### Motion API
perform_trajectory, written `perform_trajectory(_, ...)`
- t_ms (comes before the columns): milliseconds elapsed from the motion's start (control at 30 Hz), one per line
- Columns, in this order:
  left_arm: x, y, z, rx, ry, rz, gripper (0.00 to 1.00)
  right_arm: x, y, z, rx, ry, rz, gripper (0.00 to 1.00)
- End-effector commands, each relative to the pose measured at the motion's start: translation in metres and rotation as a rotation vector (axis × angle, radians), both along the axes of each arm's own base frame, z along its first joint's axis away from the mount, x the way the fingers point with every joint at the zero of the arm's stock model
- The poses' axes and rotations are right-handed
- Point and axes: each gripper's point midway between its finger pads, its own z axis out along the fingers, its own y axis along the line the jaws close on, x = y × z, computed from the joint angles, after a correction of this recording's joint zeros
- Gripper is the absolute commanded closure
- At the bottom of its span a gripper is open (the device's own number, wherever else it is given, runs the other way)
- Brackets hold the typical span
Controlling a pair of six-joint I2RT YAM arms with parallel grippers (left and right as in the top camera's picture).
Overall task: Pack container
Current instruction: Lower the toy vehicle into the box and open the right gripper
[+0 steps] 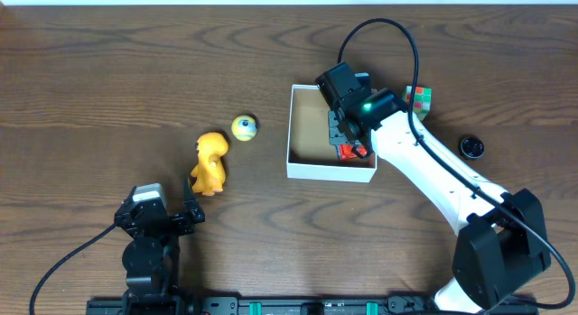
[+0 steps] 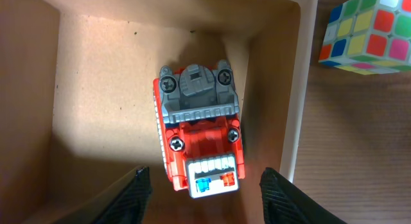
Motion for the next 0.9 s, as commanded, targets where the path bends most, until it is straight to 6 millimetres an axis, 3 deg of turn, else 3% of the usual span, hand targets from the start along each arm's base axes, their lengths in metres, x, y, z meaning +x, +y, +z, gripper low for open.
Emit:
perform_trajectory(0,0.000,0.003,-0.012,0.017,0.027,0.010,0.02,0.000,-0.002,0.002,-0.029,-0.008,0.029,0.41)
perform_trajectory(467,0.000,0.003,-0.012,0.017,0.027,0.010,0.02,-0.006,-0.010,-0.012,-0.048,0.024,0.025,0.48)
perform_trajectory(567,0.000,0.003,-0.012,0.017,0.027,0.010,0.02,-0.011,-0.014,-0.019,-0.057,0.040,0.024,0.44)
perform_trajectory(867,0.000,0.003,-0.012,0.017,0.027,0.010,0.02,-0.014,-0.015,-0.025,-0.059,0.050,0.026,0.44)
